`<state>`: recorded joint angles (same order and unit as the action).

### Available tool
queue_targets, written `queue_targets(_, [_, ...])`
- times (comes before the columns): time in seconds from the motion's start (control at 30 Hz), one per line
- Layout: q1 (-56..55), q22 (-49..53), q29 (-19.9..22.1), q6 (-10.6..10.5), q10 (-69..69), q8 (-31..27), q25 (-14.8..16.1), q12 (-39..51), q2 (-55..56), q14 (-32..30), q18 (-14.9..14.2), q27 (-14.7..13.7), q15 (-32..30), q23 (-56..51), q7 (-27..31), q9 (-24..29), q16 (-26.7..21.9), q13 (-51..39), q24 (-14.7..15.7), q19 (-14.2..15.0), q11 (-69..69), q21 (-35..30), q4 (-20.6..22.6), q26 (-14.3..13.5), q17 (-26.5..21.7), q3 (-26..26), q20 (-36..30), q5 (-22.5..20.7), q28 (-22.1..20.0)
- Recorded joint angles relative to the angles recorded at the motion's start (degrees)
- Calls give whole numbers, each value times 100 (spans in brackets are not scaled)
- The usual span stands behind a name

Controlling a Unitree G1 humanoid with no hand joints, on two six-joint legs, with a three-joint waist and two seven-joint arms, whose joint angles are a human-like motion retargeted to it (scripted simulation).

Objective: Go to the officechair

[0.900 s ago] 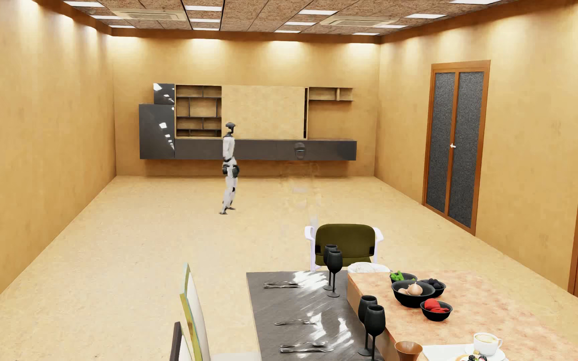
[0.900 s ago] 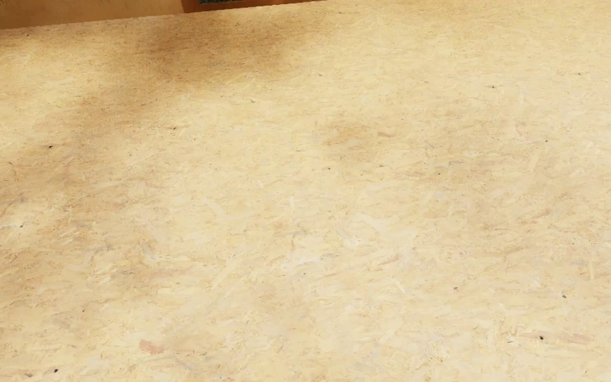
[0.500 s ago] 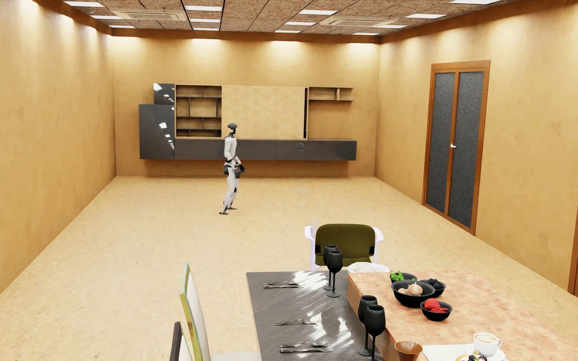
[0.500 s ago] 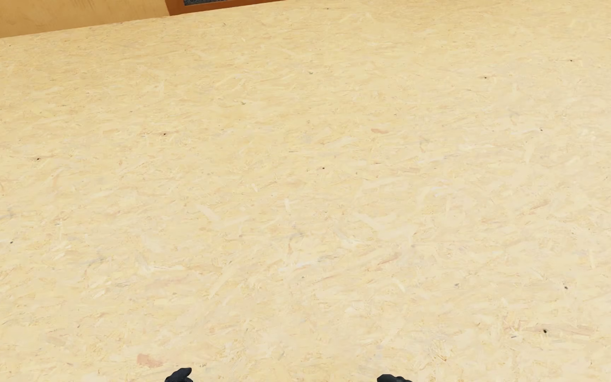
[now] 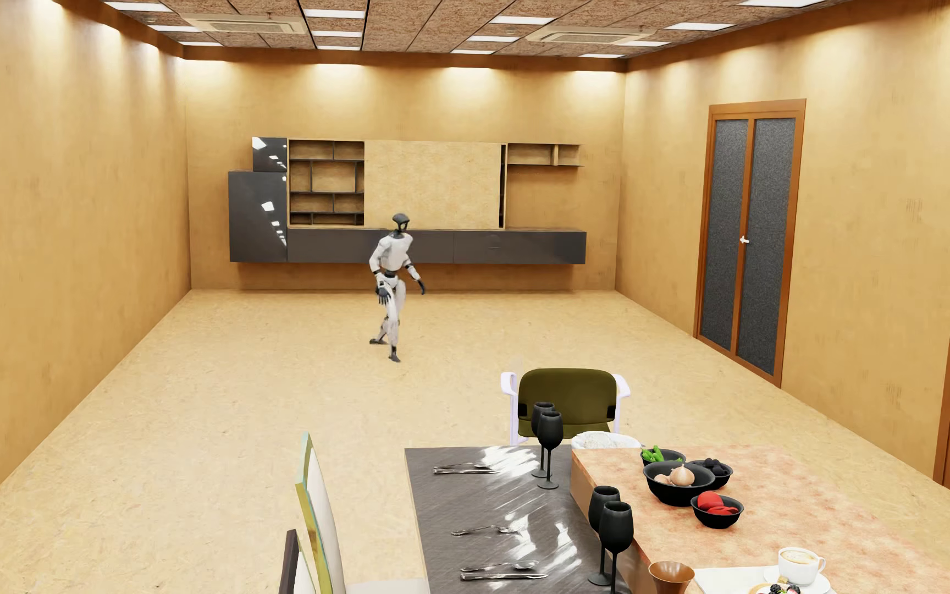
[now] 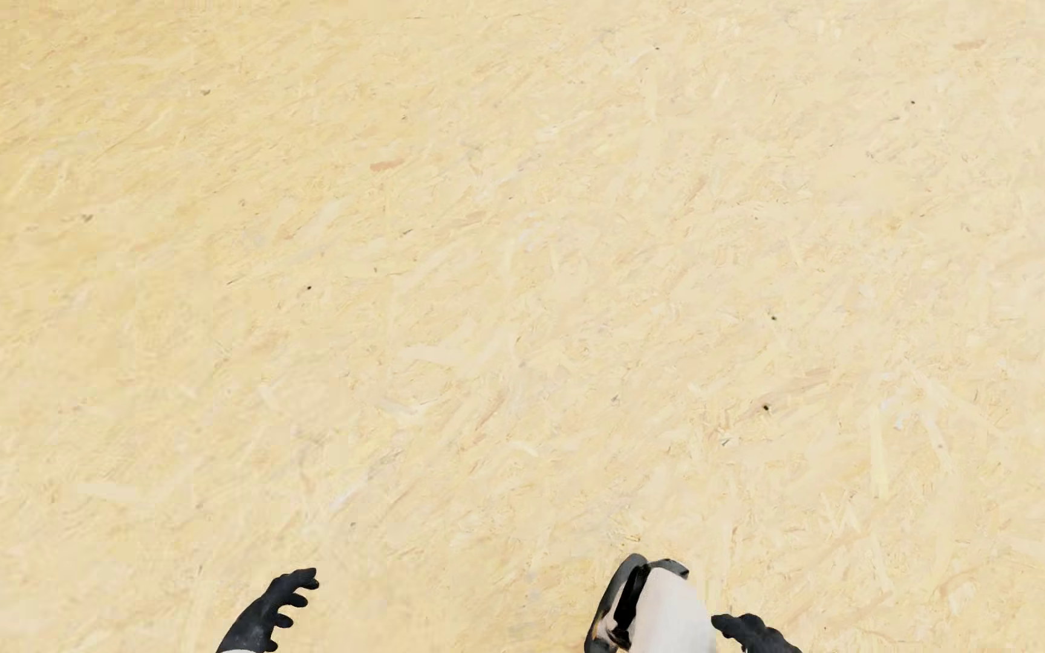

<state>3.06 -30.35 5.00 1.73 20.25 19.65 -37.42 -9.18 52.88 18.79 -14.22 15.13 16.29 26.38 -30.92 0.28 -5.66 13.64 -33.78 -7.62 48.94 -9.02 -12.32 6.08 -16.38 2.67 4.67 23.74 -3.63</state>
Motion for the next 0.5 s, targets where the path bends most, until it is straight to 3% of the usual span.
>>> queue_targets(0.03, [20,194,8,-12,483,2,-211,-299,-147,-745,-53,-70,140,-112,8,-8,-56,-172,122,-28,92,3,-358,51,128,6,279,-319,-225])
queue_targets(0.07, [-153,299,8,-55,1268,7,-392,-634,-386,-1806,209,-169,388,-223,135,-4,-105,-343,194,-71,88,-23,-865,110,266,-29,544,-720,-430])
queue_targets(0.1, [-517,281,-3,-126,2254,10,-546,-935,-673,-2338,1126,-287,642,-367,134,16,-129,-498,205,-80,30,-62,-1367,209,375,-102,734,-1120,-539])
queue_targets(0.13, [-1443,165,-13,-175,3548,-87,-660,-1171,-1026,-1773,1592,-416,856,-538,1323,75,-159,-653,145,-71,-107,-113,-1018,351,459,-285,820,-1563,-499])
queue_targets(0.17, [-2375,-12,-7,-197,4619,-224,-714,-1343,-1471,-1259,1349,-527,999,-695,2326,125,-177,-825,18,-43,-390,-172,-270,498,527,-429,817,-1920,-324])
queue_targets(0.2, [-3138,-221,3,-198,5090,-383,-715,-1461,-2003,-862,975,-589,1074,-799,2786,149,-147,-1011,-127,2,-812,-238,356,619,566,-521,778,-2182,-93])
queue_targets(0.23, [-3808,-437,-18,-177,5051,-550,-701,-1543,-2580,-575,784,-600,1112,-849,2903,157,-66,-1197,-238,56,-1275,-330,718,724,563,-594,762,-2369,140])
queue_targets(0.27, [-4366,-623,-107,-142,4601,-697,-698,-1612,-3151,-388,790,-582,1157,-869,2914,159,38,-1400,-297,107,-1691,-472,938,815,512,-670,785,-2504,369])
queue_targets(0.33, [-5057,-752,-432,-75,2762,-1026,-683,-1819,-4277,-399,1025,-549,1298,-848,2501,184,228,-1971,-392,204,-2342,-947,862,832,325,-831,843,-2687,823])
queue_targets(0.37, [-5186,-691,-536,-49,1466,-1233,-609,-1956,-4836,-749,1332,-533,1324,-765,2279,219,335,-2323,-466,270,-2625,-1229,857,748,240,-912,866,-2683,948])
queue_targets(0.4, [-5209,-594,-510,0,190,-1445,-457,-2099,-5383,-1026,953,-483,1327,-581,2551,268,474,-2642,-548,379,-2784,-1473,1062,665,201,-995,948,-2599,912])
queue_targets(0.43, [-5123,-502,-358,55,-576,-1694,-230,-2221,-5828,-1201,922,-367,1134,-263,2894,316,643,-2842,-615,453,-2776,-1631,1189,627,222,-1067,1082,-2467,729])
queue_targets(0.47, [-5038,-454,-147,73,-407,-1845,39,-2323,-6168,-1306,942,-165,661,185,2377,349,821,-2900,-652,528,-2550,-1687,1051,638,284,-1109,1226,-2338,496])
queue_targets(0.5, [-5012,-478,74,109,327,-1963,302,-2351,-6254,-1955,1133,140,-231,711,2155,388,996,-2831,-677,770,-1945,-1633,966,669,335,-1166,1320,-2122,317])
